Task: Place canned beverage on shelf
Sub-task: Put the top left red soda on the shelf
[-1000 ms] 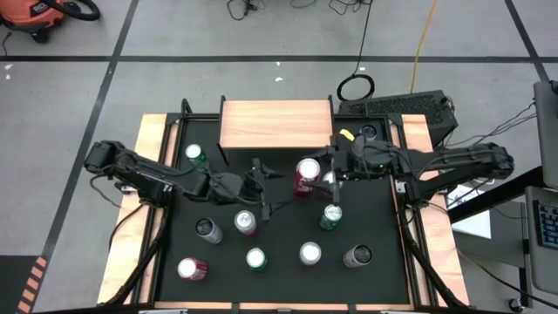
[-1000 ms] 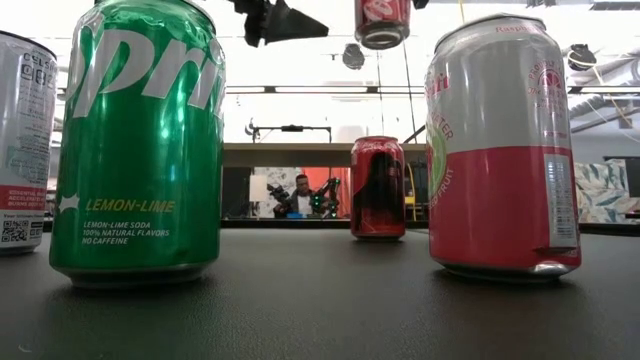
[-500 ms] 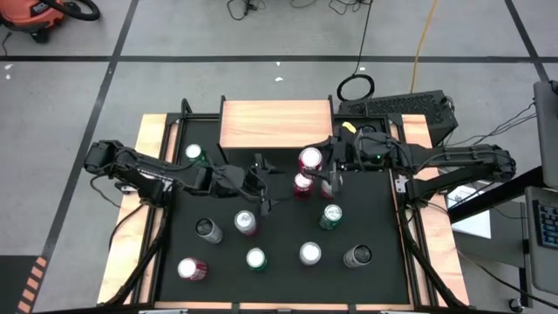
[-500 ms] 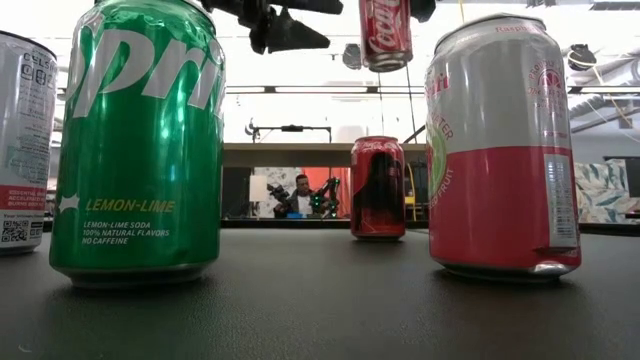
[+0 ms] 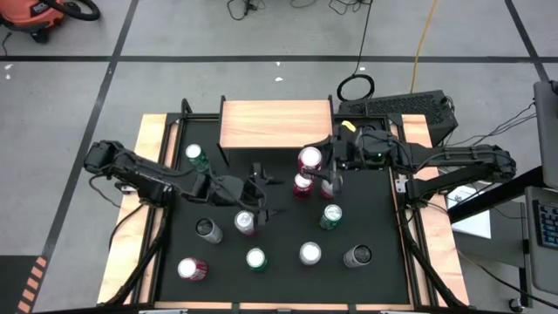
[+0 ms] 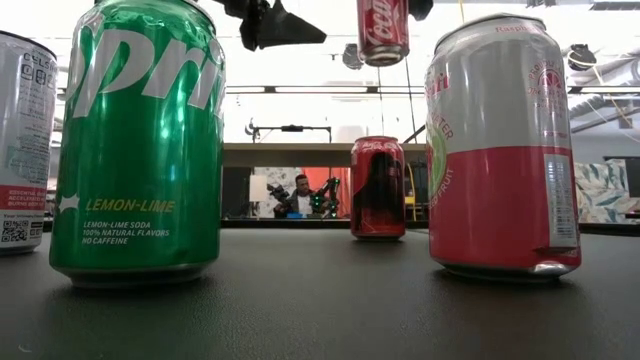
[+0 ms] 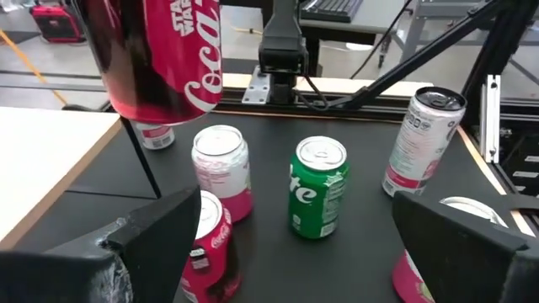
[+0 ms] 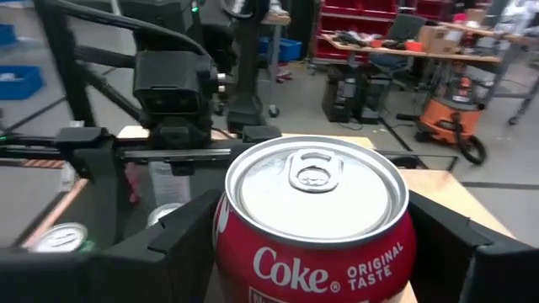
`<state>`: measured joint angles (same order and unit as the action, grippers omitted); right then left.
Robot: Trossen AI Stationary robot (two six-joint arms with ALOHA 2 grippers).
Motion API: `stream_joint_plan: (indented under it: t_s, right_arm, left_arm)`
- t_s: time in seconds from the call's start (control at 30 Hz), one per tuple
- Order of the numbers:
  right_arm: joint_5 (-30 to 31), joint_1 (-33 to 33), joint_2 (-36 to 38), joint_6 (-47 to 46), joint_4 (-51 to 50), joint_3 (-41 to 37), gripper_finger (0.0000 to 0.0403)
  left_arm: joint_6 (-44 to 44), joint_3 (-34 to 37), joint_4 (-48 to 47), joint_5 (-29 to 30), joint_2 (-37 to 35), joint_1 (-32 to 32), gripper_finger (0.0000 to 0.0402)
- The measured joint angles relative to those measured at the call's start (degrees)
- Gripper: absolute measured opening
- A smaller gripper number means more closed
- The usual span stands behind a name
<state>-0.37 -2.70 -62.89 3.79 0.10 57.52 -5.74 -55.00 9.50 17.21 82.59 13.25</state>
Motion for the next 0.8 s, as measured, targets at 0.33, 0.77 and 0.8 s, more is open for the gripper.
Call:
stream_joint_plan:
  t_s: [0.33, 0.77, 0.8]
  right_arm:
    - [-0.2, 0.2, 0.0, -0.1, 0.3, 0.0, 0.0273]
    - [-2.7, 0.6, -0.9, -0.1, -2.9, 0.1, 0.0273]
    - [-2.7, 0.8, -1.0, -0.1, -2.8, 0.1, 0.0273]
  left_arm:
    - [0.3, 0.0, 1.1, 5.6, 0.0, 1.9, 0.0389]
    - [3.1, 0.0, 3.9, 4.3, 0.2, 0.1, 0.0389]
    - [3.1, 0.0, 3.9, 4.3, 0.4, 0.1, 0.0389]
